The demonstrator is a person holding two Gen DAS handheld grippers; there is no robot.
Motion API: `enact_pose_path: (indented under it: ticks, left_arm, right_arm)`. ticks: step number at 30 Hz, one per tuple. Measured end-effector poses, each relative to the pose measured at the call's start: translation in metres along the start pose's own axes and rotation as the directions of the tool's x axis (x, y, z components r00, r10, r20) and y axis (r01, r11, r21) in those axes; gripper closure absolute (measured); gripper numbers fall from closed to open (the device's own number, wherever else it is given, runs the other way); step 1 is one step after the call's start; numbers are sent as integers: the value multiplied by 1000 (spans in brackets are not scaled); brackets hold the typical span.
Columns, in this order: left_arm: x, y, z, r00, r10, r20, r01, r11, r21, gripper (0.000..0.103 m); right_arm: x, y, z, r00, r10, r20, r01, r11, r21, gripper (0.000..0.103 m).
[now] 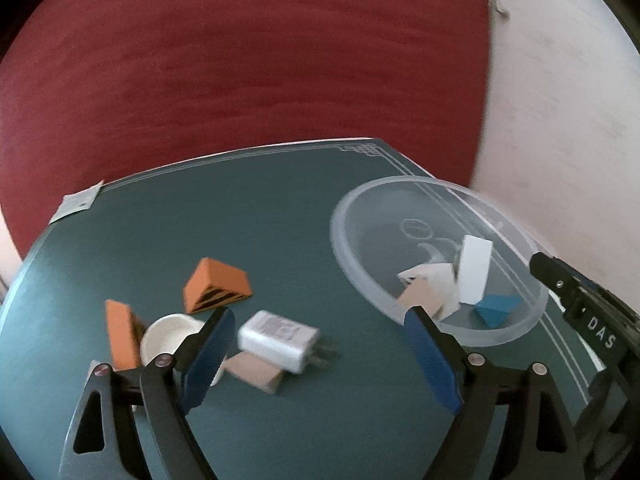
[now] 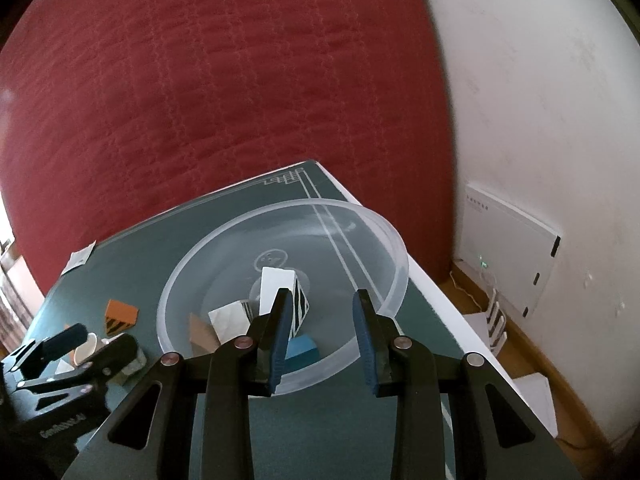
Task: Organize rigid objects
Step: 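Move the left gripper to the dark brown slab and grasp it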
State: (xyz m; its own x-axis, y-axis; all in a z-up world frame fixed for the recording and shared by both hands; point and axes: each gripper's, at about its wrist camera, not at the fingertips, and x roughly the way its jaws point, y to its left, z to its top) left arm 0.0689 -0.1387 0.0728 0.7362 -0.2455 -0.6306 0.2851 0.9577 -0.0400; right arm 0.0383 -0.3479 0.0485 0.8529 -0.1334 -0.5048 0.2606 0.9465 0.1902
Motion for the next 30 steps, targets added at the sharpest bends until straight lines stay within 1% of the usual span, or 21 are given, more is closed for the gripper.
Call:
enact_pose_path:
  ticks: [5, 7, 9, 10, 11, 12, 17, 21, 25, 30]
  left_arm:
    - [-9, 26, -7, 999, 37, 6, -37, 998, -40, 14]
    - [-10, 36, -9, 999, 49, 3, -48, 997, -57, 14]
    - [-13, 50, -13, 998, 65, -2, -65, 994, -83, 13]
    - [-14, 55, -14, 998, 70, -4, -70, 993, -92, 10]
    - [-16, 61, -17, 997, 75, -7, -75, 992, -102, 7]
    - [-18, 69, -20, 997, 81, -12, -82, 990, -118, 6]
    - [-21, 95, -30, 992, 122, -26, -125, 980, -156, 6]
    - [-19, 117, -38, 987, 155, -53, -162, 969, -186, 6]
    - [-15, 128, -43, 983, 165, -76, -177, 966, -187, 6]
    - [-5, 125, -44, 980, 168, -107, -184, 968, -173, 6]
  right_arm:
    - [0, 1, 0, 1000, 3, -1, -3, 1000, -6, 70]
    - [-1, 2, 0, 1000, 3, -2, -3, 1000, -8, 68]
    - [-2, 3, -1, 1000, 1, -2, -1, 1000, -8, 60]
    - [-3, 3, 0, 1000, 0, 0, 0, 1000, -9, 59]
    - [-4, 3, 0, 1000, -1, 3, 1, 1000, -10, 58]
    - [-3, 4, 0, 1000, 0, 2, 0, 1000, -11, 58]
    - [-4, 4, 0, 1000, -2, 0, 2, 1000, -16, 58]
    - [-4, 5, 1, 1000, -4, 1, 4, 1000, -23, 58]
    - [-5, 6, 2, 1000, -5, 1, 5, 1000, -27, 58]
    - [-5, 6, 1, 1000, -5, 0, 5, 1000, -29, 58]
